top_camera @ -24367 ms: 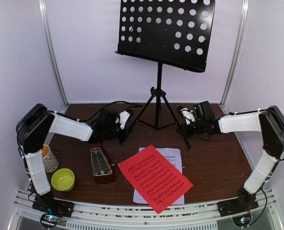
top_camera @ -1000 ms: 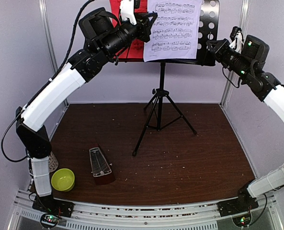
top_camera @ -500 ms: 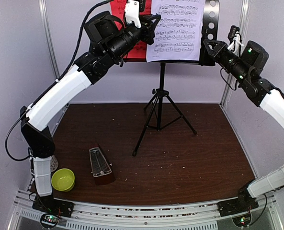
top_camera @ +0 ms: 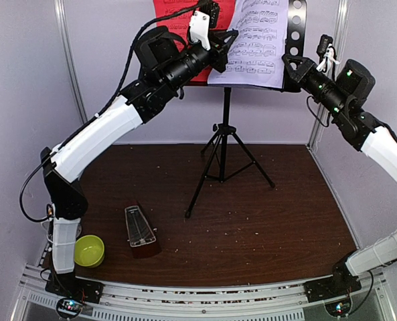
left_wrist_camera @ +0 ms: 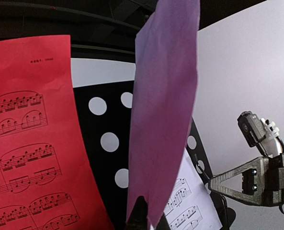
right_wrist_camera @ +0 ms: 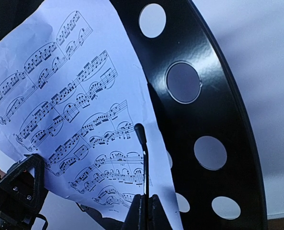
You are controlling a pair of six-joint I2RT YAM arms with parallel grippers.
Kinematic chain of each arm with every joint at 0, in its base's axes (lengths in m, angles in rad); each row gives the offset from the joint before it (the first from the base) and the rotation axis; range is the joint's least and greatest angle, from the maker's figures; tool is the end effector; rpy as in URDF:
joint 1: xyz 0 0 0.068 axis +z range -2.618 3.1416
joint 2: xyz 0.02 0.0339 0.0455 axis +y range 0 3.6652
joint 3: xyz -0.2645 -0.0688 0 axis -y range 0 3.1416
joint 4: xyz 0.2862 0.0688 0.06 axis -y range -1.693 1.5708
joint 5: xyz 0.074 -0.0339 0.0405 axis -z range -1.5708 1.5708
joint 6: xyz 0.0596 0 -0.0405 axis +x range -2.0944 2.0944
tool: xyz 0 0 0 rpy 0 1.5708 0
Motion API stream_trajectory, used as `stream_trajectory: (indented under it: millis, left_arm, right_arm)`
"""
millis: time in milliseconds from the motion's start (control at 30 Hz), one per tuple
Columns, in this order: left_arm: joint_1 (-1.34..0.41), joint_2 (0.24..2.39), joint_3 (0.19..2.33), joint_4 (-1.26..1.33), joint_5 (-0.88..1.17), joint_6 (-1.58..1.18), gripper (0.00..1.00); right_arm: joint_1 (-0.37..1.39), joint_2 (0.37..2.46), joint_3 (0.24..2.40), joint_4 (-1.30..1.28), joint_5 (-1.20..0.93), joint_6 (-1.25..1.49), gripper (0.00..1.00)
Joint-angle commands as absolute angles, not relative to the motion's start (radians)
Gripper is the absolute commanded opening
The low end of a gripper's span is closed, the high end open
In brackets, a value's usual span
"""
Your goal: Set up the instrument practice props
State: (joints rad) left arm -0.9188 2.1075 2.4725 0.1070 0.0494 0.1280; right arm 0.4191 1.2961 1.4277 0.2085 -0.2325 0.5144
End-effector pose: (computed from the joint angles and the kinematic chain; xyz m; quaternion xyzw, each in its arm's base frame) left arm 0.3132 -0.4152 0.5597 0.2792 0.4416 -0.3403 0.7818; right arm 0.3128 0.1544 0.5092 -0.0673 0.5772 0.4248 0.6942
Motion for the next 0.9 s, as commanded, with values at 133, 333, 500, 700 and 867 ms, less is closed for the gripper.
stream_trajectory:
  millis: [133,333,500,700,867]
  left_arm:
    - [-0.91,2.151,2.55,0.195,0.082,0.165,0.0]
    - [-0.908,2.15,2.553,0.229,0.102,0.151,0.0]
    - [-0.9,2.157,2.554,0.239,0.132,0.125,0.0]
    - [-0.879,2.173,2.558,0.243,0.141,0.075,0.0]
    - [-0.871,2.198,2.585,0.237,0.146,0.056,0.0]
  right_arm:
    - [0.417,1.272,1.409,0.292,-0.281,0.482,0.0]
    - [0.417,1.261,1.39,0.319,-0.289,0.473,0.0]
    - [0.417,1.26,1.386,0.327,-0.303,0.475,0.0]
    - [0.417,1.259,1.382,0.337,-0.31,0.47,0.0]
    - [0.416,1.262,1.382,0.346,-0.317,0.469,0.0]
